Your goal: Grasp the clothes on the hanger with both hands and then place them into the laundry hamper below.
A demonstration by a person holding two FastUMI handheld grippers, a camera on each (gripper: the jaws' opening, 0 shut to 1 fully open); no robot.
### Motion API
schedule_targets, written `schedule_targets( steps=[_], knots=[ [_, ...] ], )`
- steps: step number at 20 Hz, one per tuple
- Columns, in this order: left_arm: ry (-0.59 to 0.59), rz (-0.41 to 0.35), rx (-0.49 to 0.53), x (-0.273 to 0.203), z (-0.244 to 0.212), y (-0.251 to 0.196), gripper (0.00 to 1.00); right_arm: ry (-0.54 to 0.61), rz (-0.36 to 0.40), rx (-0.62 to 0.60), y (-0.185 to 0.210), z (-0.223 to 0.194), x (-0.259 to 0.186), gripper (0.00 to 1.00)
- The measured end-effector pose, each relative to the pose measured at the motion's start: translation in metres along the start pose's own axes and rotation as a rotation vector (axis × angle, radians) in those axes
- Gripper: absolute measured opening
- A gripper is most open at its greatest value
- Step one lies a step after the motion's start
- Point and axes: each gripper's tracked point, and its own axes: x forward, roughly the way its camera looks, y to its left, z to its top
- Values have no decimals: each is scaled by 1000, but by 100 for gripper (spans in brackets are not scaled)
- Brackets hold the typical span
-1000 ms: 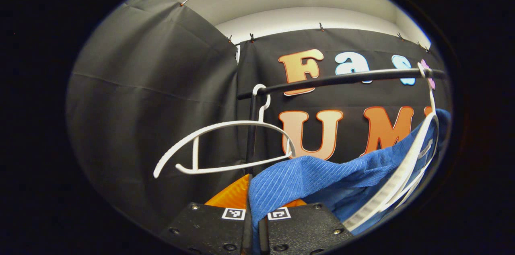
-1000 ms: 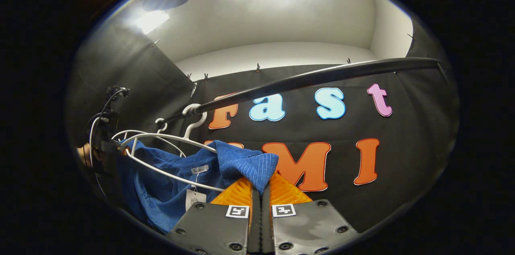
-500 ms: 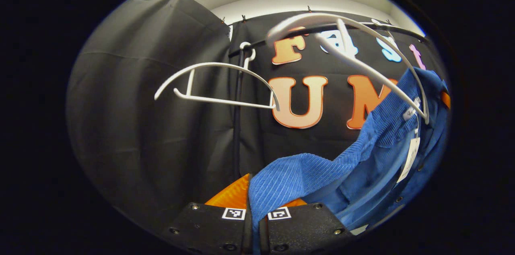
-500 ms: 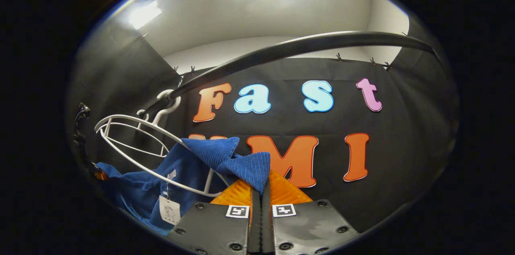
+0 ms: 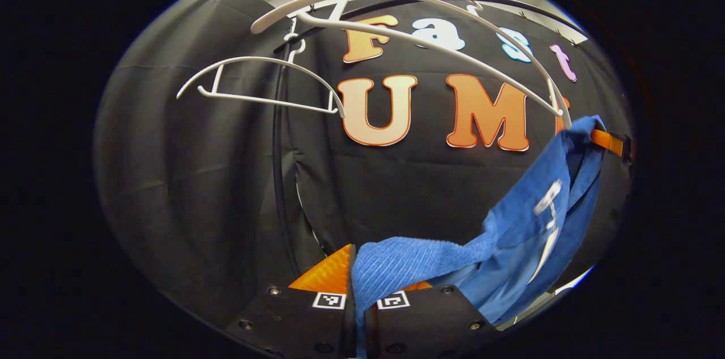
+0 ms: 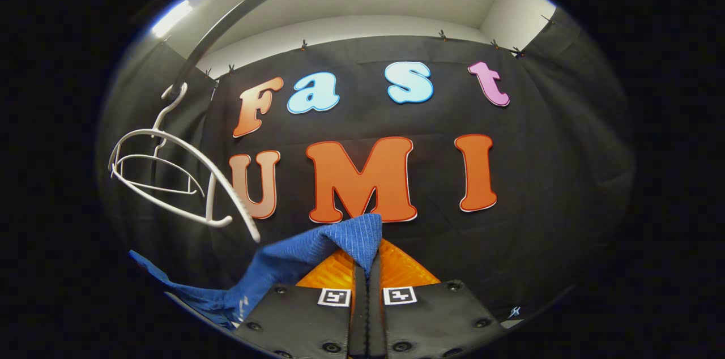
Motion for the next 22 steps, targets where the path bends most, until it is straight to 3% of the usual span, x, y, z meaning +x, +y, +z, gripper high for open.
schedule_targets(
  steps=[5, 9, 15, 19, 22],
  knots=[
    [35, -13, 2, -3, -16, -11, 8, 65, 41, -14, -5, -19, -16, 8],
    [84, -47, -14, 2, -35, -31, 8, 164, 137, -7, 26, -53, -25, 8],
    [218, -170, -18, 11, -93, -85, 8, 412, 286, 32, 94, -147, -60, 9],
    [382, -262, -60, 5, -152, -117, 7, 600, 359, 62, 121, -214, -95, 9],
    [529, -325, -121, -5, -197, -144, 7, 800, 362, 68, 130, -276, -126, 9]
  ],
)
